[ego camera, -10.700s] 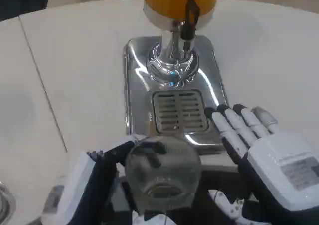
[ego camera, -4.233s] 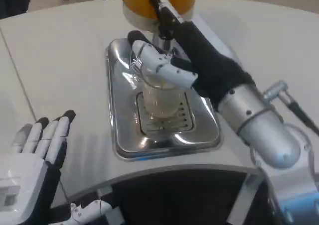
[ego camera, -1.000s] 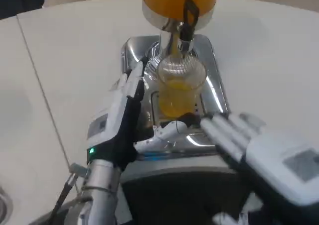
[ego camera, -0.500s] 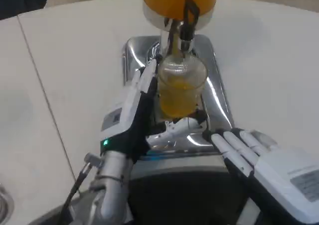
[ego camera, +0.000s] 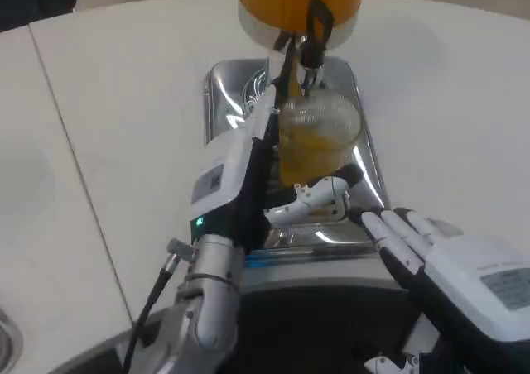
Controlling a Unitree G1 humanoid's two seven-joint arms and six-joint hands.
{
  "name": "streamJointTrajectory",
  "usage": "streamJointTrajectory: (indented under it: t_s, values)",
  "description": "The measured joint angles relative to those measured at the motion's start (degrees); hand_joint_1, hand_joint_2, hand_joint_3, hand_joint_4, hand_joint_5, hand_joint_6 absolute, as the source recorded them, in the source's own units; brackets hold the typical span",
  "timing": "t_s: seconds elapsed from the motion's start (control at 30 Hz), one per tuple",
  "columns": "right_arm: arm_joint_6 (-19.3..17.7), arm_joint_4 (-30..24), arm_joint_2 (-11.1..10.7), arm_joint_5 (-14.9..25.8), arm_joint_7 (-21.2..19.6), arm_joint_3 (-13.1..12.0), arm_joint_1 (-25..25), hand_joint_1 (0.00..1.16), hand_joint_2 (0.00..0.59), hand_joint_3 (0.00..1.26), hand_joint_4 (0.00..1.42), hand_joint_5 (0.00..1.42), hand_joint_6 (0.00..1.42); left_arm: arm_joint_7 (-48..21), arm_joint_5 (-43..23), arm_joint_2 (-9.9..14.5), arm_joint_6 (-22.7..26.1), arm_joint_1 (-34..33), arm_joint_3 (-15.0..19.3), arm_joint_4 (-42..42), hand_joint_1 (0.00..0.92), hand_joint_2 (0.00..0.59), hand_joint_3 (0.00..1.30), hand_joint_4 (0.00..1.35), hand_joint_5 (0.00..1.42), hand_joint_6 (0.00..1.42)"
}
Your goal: Grasp the cup under the faucet to collect the drink, then remove the cup.
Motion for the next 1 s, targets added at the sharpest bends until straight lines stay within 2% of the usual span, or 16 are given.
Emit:
streamJointTrajectory:
  t_s: [0.27, 0.4, 0.53, 0.7, 0.77, 0.8, 0.83, 0.87, 0.9, 0.93, 1.0]
  values:
    - [2.27, -0.04, 1.43, -0.97, 1.3, 0.53, -0.33, 0.58, 0.343, 0.0, 0.0, 0.0, 0.06, 2.31, 0.55, -1.83, 3.78, -2.21, -1.07, 1.32, 0.308, 0.045, 0.0, 0.0, 0.26, 0.32]
    - [3.21, -0.06, 1.64, -1.19, 1.98, 0.52, -0.57, 0.57, 0.347, 0.0, 0.0, 0.0, 0.06, 4.45, 0.77, -2.66, 5.77, -3.15, -1.99, 2.13, 0.339, 0.054, 0.04, 0.08, 0.42, 0.61]
    - [4.2, -0.06, 1.62, -1.16, 2.68, 0.21, -1.52, 0.57, 0.352, 0.0, 0.0, 0.0, 0.08, 5.98, 0.8, -2.88, 6.88, -4.3, -2.58, 2.94, 0.397, 0.055, 0.15, 0.22, 0.63, 0.9]
    - [6.03, 0.0, 1.47, -0.94, 3.83, -0.79, -2.71, 0.56, 0.355, 0.0, 0.0, 0.0, 0.08, 8.57, 0.88, -4.19, 7.85, -5.9, -3.56, 5.21, 0.447, 0.054, 0.25, 0.36, 0.79, 1.13]
    - [6.7, 0.27, 0.96, -0.77, 4.58, -1.32, -3.67, 0.57, 0.357, 0.0, 0.0, 0.0, 0.08, 9.57, 1.71, -5.46, 8.02, -6.68, -4.72, 6.84, 0.471, 0.055, 0.38, 0.52, 0.96, 1.34]
    - [6.87, 0.35, 0.78, -0.75, 4.72, -1.49, -3.83, 0.57, 0.358, 0.0, 0.0, 0.0, 0.08, 10.19, 2.01, -6.01, 8.13, -6.93, -4.83, 7.42, 0.499, 0.055, 0.51, 0.66, 1.08, 1.41]
    - [7.44, 0.41, 0.6, -0.66, 5.05, -2.09, -3.87, 0.57, 0.358, 0.0, 0.0, 0.0, 0.08, 11.86, 2.01, -7.12, 8.35, -7.27, -4.85, 8.54, 0.515, 0.054, 0.63, 0.85, 1.21, 1.42]
    - [7.62, 0.46, 0.56, -0.66, 5.1, -2.27, -3.88, 0.57, 0.359, 0.0, 0.0, 0.0, 0.08, 12.31, 2.05, -7.31, 8.34, -7.27, -4.91, 8.75, 0.528, 0.054, 0.76, 0.98, 1.3, 1.42]
    - [8.42, 0.47, 0.21, -0.68, 5.76, -2.96, -3.96, 0.57, 0.36, 0.0, 0.0, 0.0, 0.08, 15.45, 2.51, -8.5, 8.4, -7.25, -4.94, 10.19, 0.534, 0.054, 0.85, 1.08, 1.36, 1.42]
    - [8.81, 0.47, 0.09, -0.7, 6.11, -3.17, -3.97, 0.57, 0.361, 0.0, 0.0, 0.0, 0.08, 17.66, 2.53, -9.1, 8.36, -7.27, -4.92, 10.96, 0.542, 0.056, 0.93, 1.13, 1.4, 1.42]
    - [9.33, 0.5, 0.09, -0.79, 6.61, -3.06, -4.17, 0.57, 0.364, 0.0, 0.0, 0.0, 0.08, 21.1, 2.49, -9.72, 7.5, -7.0, -4.89, 12.56, 0.563, 0.058, 1.0, 1.14, 1.42, 1.42]
